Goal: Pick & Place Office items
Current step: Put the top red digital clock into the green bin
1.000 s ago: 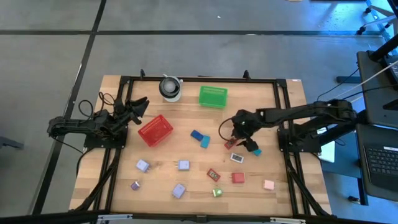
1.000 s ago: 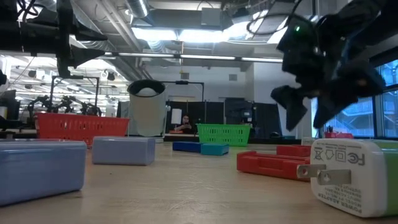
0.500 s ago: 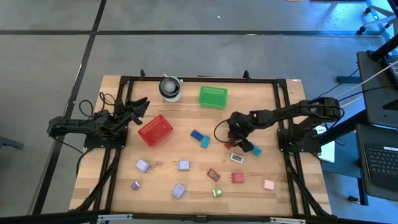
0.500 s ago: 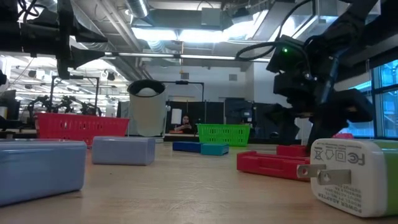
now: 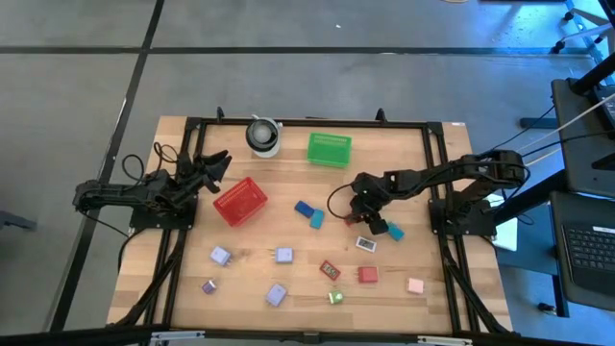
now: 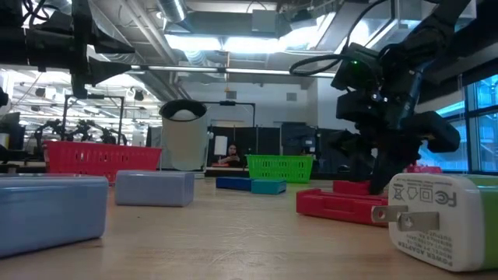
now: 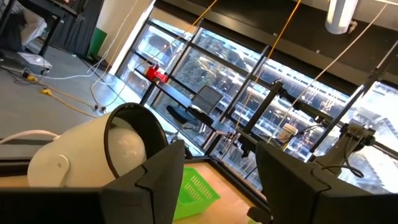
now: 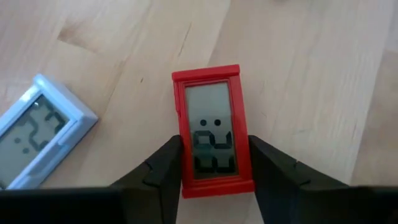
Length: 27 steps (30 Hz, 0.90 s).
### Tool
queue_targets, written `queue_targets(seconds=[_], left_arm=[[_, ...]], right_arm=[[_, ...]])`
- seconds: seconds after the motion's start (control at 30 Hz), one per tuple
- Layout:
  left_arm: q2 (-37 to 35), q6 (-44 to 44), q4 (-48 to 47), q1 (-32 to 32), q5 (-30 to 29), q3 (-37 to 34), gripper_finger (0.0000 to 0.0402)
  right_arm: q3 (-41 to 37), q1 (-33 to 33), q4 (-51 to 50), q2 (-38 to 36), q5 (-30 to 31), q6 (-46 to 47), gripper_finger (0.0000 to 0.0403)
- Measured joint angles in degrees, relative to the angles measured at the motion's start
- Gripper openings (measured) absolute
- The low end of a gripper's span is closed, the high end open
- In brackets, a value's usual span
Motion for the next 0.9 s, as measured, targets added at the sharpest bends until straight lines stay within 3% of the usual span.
queue_targets(seconds=[0.13,0.3,0.5,0.73,0.9], left_arm=[[0.00,0.49,-0.02,0.00,0.00,0.00,0.0196],[0.00,1.37,-0.02,0.00,0.00,0.00,0.0196],[0.00,1.41,-0.03,0.00,0.00,0.00,0.0193],[0.00,1.41,-0.02,0.00,0.00,0.00,0.0195],[0.00,1.42,-0.04,0.00,0.00,0.00,0.0192]], right_arm=[[3.27,-0.12,-1.77,0.31,4.82,1.92,0.0153],[8.77,-1.35,-3.82,0.24,11.65,-2.55,0.0155],[16.32,-8.01,-3.34,0.19,17.18,-3.48,0.0155],[20.66,-19.04,5.88,0.13,16.96,12.93,0.0155],[20.66,-21.83,8.54,0.22,16.74,23.21,0.0155]])
